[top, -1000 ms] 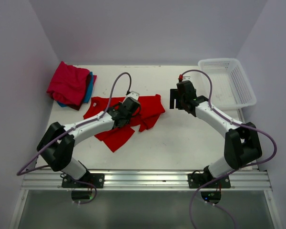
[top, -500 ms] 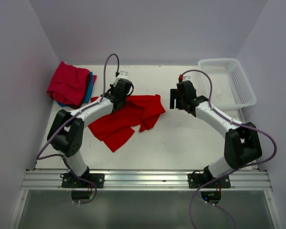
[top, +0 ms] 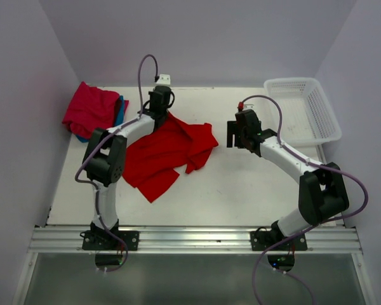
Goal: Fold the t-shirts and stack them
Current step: Flatten out the tshirt
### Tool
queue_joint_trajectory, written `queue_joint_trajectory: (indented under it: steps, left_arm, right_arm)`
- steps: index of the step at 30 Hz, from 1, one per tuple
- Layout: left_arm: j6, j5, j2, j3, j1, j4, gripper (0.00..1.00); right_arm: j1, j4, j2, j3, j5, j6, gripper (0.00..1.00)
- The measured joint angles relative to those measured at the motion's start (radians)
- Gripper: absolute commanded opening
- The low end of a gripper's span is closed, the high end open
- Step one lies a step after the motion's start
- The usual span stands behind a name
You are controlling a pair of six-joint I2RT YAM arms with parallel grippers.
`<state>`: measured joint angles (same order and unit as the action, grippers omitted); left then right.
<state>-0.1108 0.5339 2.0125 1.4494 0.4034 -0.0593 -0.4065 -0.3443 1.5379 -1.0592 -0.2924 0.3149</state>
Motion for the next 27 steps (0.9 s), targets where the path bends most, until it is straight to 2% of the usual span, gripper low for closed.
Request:
queue_joint_trajectory:
  steps: [1, 3, 4, 8, 12, 21, 27]
  left_arm:
    - [0.006, -0.009, 0.026, 0.032, -0.004, -0.011, 0.13]
    - [0.034, -0.033, 0.095, 0.114, -0.008, -0.029, 0.51]
    - [0.039, -0.04, 0.129, 0.154, -0.01, -0.031, 1.0]
    - [0.036, -0.05, 0.244, 0.28, -0.019, -0.025, 1.0]
    - [0.032, -0.059, 0.23, 0.267, -0.027, -0.029, 1.0]
    - [-0.076, -0.144, -0.126, -0.08, -0.027, -0.048, 0.98]
    - [-0.162, -0.165, -0.31, -0.332, 0.024, -0.077, 0.98]
  right_arm:
    - [0.0, 0.0, 0.0, 0.003, 0.0, 0.0, 0.78]
    - [0.0, 0.001, 0.0, 0.009, 0.0, 0.0, 0.78]
    - [0.0, 0.001, 0.0, 0.014, 0.0, 0.0, 0.78]
    - [0.0, 0.0, 0.0, 0.034, 0.0, 0.0, 0.78]
    - [0.0, 0.0, 0.0, 0.041, 0.0, 0.0, 0.78]
    - [0.0, 0.008, 0.0, 0.041, 0.039, 0.008, 0.77]
    - [0.0, 0.042, 0.01, 0.027, 0.17, 0.018, 0.82]
